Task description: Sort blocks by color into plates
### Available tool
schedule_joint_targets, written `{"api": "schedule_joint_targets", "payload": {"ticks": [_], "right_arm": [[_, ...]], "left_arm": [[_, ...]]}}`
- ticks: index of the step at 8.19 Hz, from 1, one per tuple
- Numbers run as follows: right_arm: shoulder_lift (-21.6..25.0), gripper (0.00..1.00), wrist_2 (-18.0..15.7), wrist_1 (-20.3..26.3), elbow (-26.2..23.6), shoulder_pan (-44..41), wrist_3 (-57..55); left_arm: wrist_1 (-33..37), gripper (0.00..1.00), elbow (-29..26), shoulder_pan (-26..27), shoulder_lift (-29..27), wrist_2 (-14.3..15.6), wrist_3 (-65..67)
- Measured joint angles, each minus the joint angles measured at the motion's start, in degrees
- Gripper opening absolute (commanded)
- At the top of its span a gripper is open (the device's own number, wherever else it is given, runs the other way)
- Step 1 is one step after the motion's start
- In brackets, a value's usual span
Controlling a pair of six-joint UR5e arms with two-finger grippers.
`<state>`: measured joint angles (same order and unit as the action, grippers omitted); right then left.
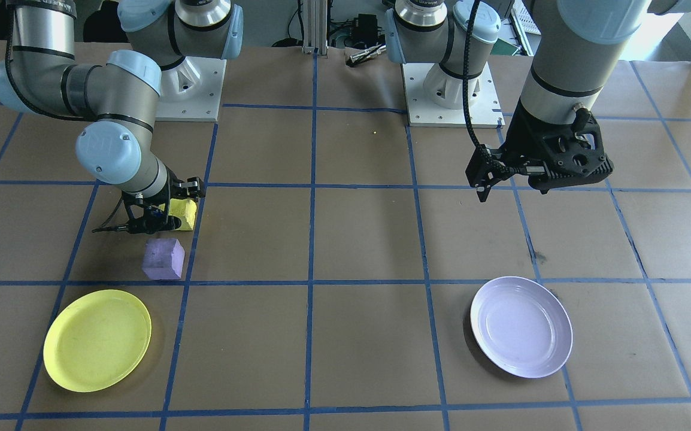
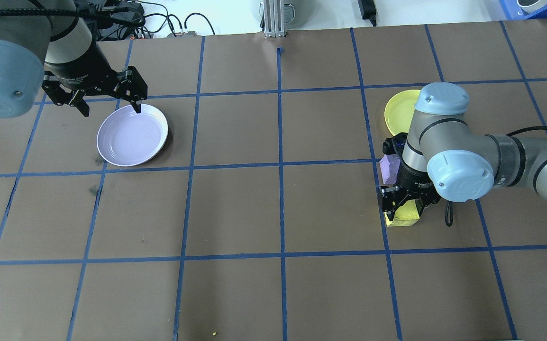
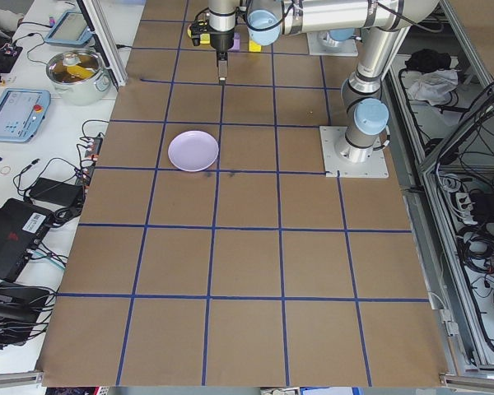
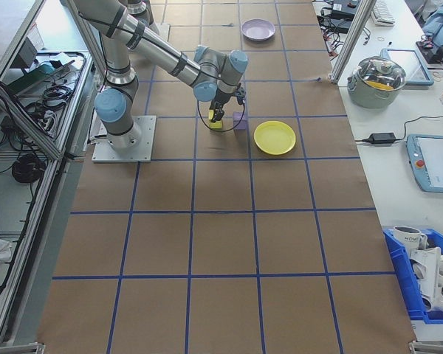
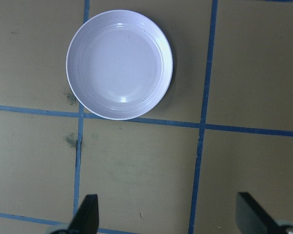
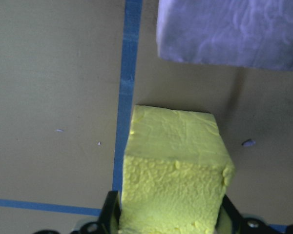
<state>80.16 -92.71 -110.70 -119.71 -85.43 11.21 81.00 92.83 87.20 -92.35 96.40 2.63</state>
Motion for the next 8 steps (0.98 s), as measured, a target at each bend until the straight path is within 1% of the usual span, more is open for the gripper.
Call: {"api": "schedule_joint_targets", "payload": {"ticks": [2, 4, 7, 8], "right_arm": [[0.34, 0.44, -0.25, 0.04, 0.43, 0.0, -0.02], [0.97, 0.44, -2.1, 0.99, 2.8, 0.12, -0.34], [1.59, 0.46, -3.07, 9.18, 12.41, 0.62, -0.15], [1.37, 0.47, -2.98, 10.35, 15.08, 1.75, 0.29]], "left_arm": [[0.12, 1.0, 0.05, -0.01, -0.03, 0.01, -0.06], [0.04, 1.0, 0.07, -0.01, -0.13, -0.08, -0.02], [-0.03, 1.0, 0.05, -0.01, -0.16, 0.0, 0.0], [-0.05, 1.0, 0.03, -0.01, -0.18, -0.02, 0.0]]}}
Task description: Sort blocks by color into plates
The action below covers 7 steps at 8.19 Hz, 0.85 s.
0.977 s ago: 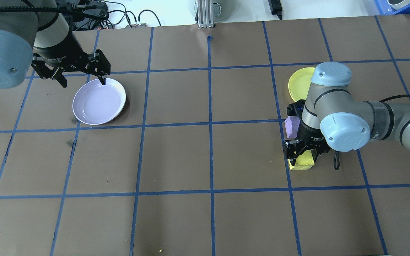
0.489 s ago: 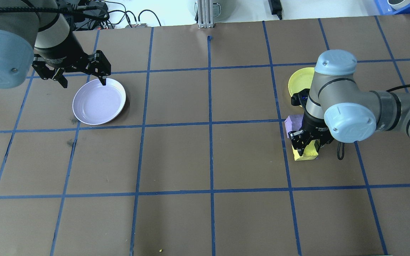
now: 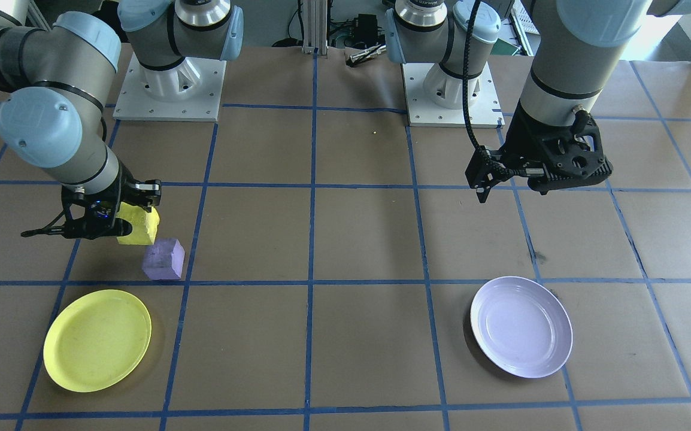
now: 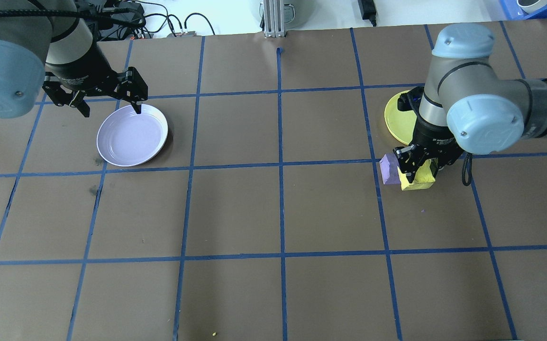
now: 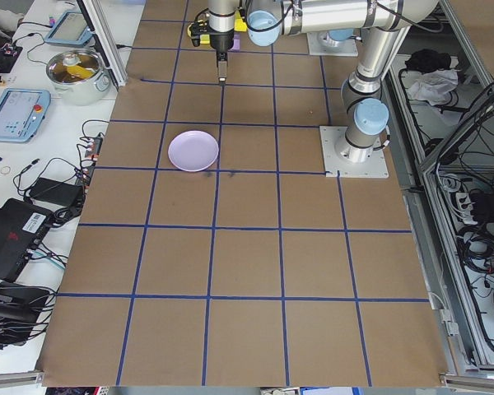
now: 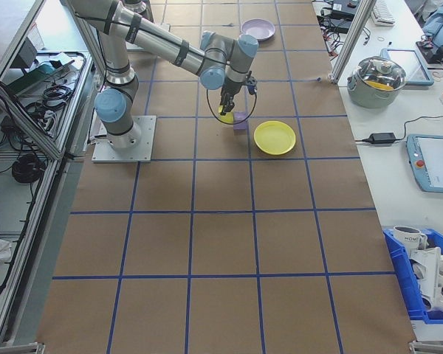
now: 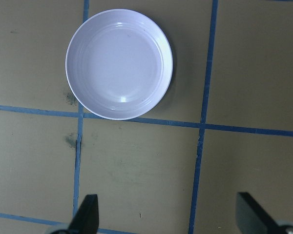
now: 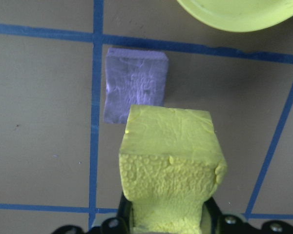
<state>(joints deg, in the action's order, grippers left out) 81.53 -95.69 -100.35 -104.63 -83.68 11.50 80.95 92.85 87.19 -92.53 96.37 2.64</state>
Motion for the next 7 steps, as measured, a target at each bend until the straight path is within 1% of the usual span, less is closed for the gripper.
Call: {"api": "schedule_joint_targets", "payload": {"ticks": [1, 2, 3, 4, 5, 7], "right_arm": [[-0.96, 0.47, 0.36, 0.18, 2.28, 1.74, 0.64], [-3.64, 0.47, 0.41, -0.75, 5.1, 3.03, 1.92], [-7.39, 0.47, 0.37, -1.83, 8.19, 3.64, 2.57], [-11.19, 0.67, 0.3, -2.61, 11.55, 3.9, 3.17], [-14.24, 1.0, 0.19, -4.02, 14.26, 4.0, 3.82], [-18.59, 1.0, -0.14, -7.58, 16.88, 4.03, 7.04]], "left_arm": [[-0.05, 1.0, -0.02, 0.0, 0.01, -0.03, 0.0], [-0.11, 1.0, -0.03, 0.0, 0.01, -0.08, 0.0], [-0.15, 1.0, -0.03, 0.0, 0.0, -0.11, 0.0], [-0.17, 1.0, -0.03, 0.0, -0.01, -0.12, 0.0], [-0.18, 1.0, -0.04, 0.0, -0.02, -0.13, 0.0], [-0.21, 1.0, -0.04, 0.0, -0.08, -0.13, 0.0]]}}
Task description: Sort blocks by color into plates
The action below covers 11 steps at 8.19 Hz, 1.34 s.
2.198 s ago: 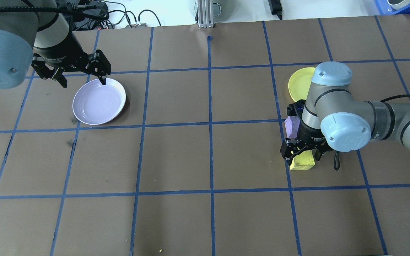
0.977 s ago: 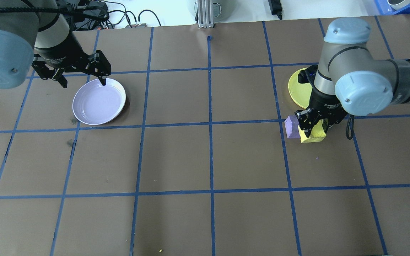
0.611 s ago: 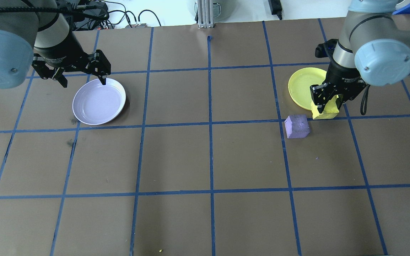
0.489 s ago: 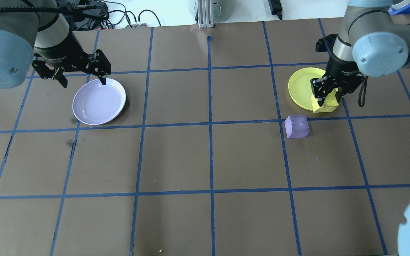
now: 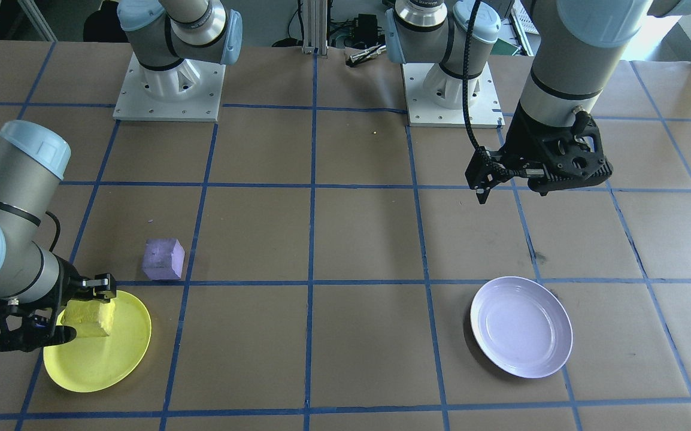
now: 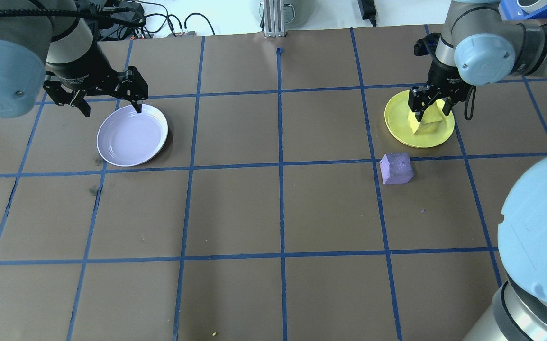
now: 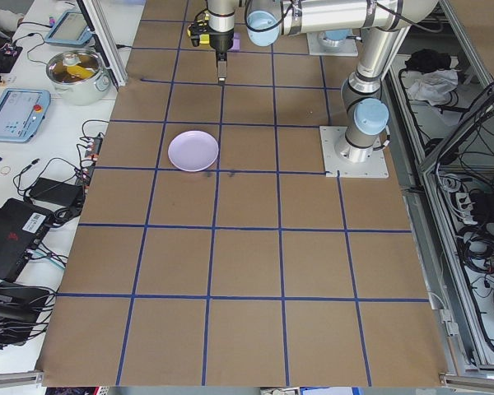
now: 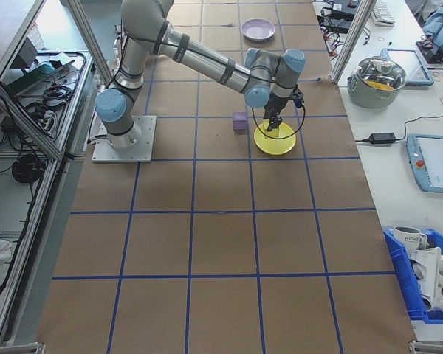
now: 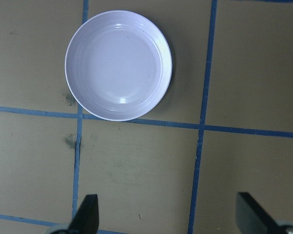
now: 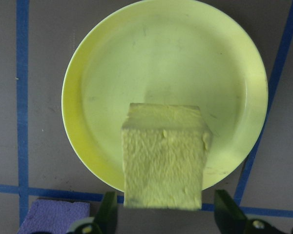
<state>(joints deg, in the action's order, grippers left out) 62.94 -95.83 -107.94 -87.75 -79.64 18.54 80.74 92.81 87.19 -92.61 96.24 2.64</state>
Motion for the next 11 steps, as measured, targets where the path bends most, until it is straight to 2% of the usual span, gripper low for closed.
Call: {"api": "schedule_joint_targets", "payload": {"ticks": [2, 3, 5, 7, 9, 11], "right_arm": [[-0.83, 1.0, -1.18, -0.36, 0.58, 0.01, 1.29], [-0.54, 1.0, -1.09, 1.12, 0.82, -0.03, 0.89], [0.77, 0.95, 1.16, 7.59, 0.07, -0.55, -4.08], [3.3, 0.92, 3.24, 9.44, -4.48, -2.14, -7.38], [5.15, 0.92, 3.64, 5.46, -11.09, -2.74, -8.11], [5.71, 0.93, 3.94, 0.83, -14.95, -2.93, -8.13]], "left_arm": [[-0.01, 1.0, 0.0, 0.0, -0.02, 0.0, 0.0], [-0.02, 1.0, 0.0, 0.0, -0.03, 0.0, 0.0], [-0.02, 1.0, 0.0, 0.0, -0.06, 0.0, 0.0], [-0.04, 1.0, 0.0, 0.0, -0.09, 0.0, -0.03], [-0.09, 1.0, 0.0, 0.0, -0.05, 0.0, -0.05], [-0.07, 1.0, 0.0, 0.0, 0.02, 0.03, -0.08]]}}
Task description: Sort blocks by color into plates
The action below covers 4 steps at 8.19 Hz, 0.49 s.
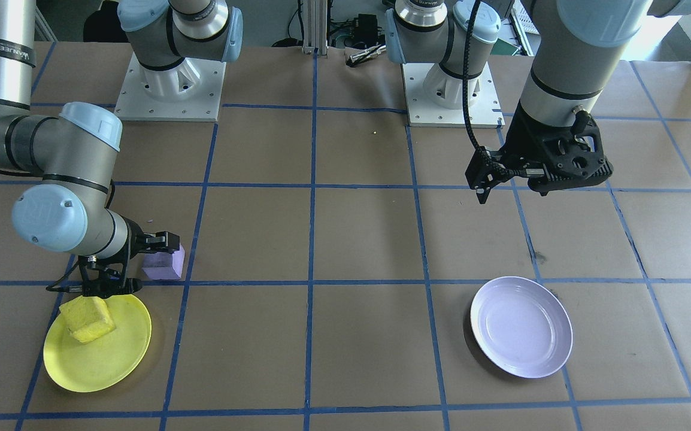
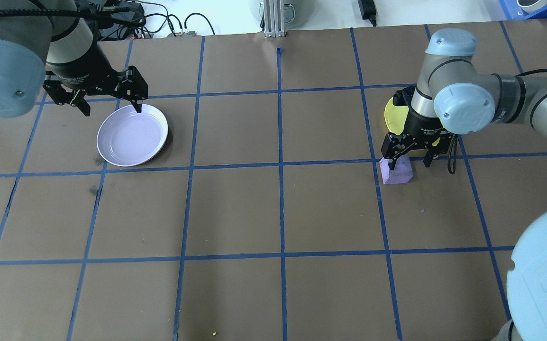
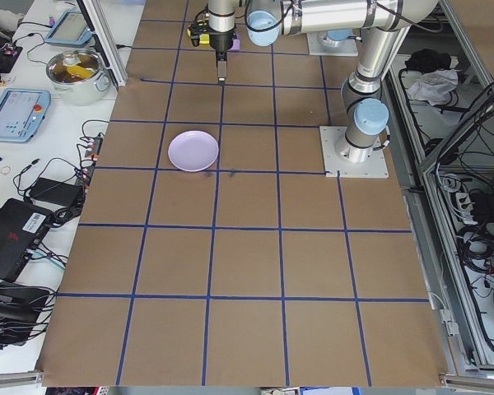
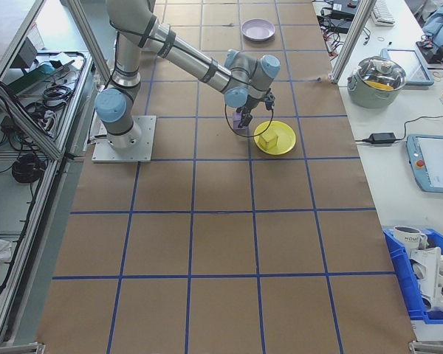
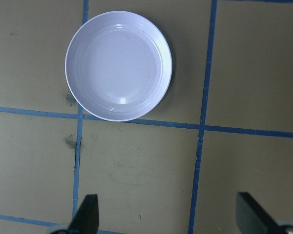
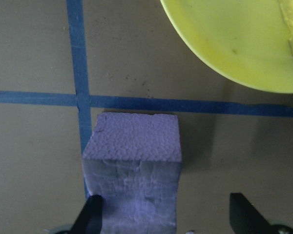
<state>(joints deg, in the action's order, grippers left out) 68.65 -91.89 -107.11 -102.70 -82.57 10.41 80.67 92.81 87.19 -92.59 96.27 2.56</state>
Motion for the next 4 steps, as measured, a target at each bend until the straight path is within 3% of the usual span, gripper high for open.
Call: {"api": "schedule_joint_targets", "payload": {"ticks": [3, 4], "right_arm": [[1.21, 0.89, 0.45, -0.49, 0.46, -0.15, -0.11], [1.3, 0.79, 1.31, -0.52, 0.29, -0.46, -0.73]], "left_arm": [[0.08, 1.0, 0.0, 0.0, -0.04, 0.05, 0.07], [0.1, 1.0, 0.0, 0.0, -0.01, 0.07, 0.07]]}}
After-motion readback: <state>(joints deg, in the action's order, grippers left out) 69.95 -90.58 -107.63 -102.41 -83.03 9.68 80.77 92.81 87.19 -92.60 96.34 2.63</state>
